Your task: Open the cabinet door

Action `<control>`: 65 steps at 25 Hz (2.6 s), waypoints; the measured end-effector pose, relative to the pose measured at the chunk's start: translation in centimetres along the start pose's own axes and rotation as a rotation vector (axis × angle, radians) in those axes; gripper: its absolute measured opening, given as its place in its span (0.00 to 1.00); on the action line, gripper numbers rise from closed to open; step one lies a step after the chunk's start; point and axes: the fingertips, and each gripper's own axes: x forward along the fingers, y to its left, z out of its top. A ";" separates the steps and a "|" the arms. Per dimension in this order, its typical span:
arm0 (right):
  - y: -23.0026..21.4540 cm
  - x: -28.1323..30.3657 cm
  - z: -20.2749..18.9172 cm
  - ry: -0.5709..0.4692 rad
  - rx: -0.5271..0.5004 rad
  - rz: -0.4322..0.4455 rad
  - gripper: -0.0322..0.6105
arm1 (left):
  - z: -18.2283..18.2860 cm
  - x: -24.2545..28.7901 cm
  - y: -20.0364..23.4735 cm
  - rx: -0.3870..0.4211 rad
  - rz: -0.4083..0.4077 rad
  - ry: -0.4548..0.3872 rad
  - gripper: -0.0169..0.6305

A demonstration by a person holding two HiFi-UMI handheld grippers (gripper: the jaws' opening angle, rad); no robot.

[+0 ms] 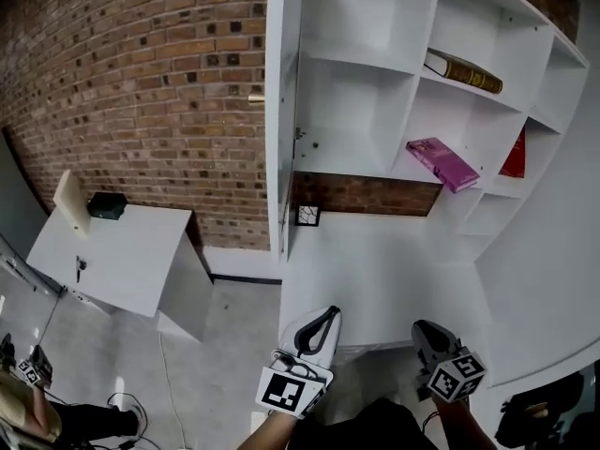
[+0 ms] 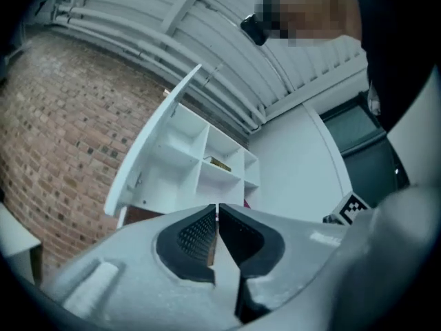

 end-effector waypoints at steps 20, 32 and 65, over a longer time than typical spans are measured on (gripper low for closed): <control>-23.0 -25.5 -6.4 -0.085 0.069 -0.124 0.05 | -16.0 5.5 -31.3 -0.199 -0.060 0.323 0.05; -33.4 -38.5 -8.2 -0.088 -0.011 -0.166 0.05 | -19.5 7.2 -47.3 -0.210 0.003 0.313 0.06; -32.9 -46.7 -13.7 -0.027 -0.046 -0.269 0.05 | -22.3 2.4 -49.4 -0.114 0.109 0.359 0.06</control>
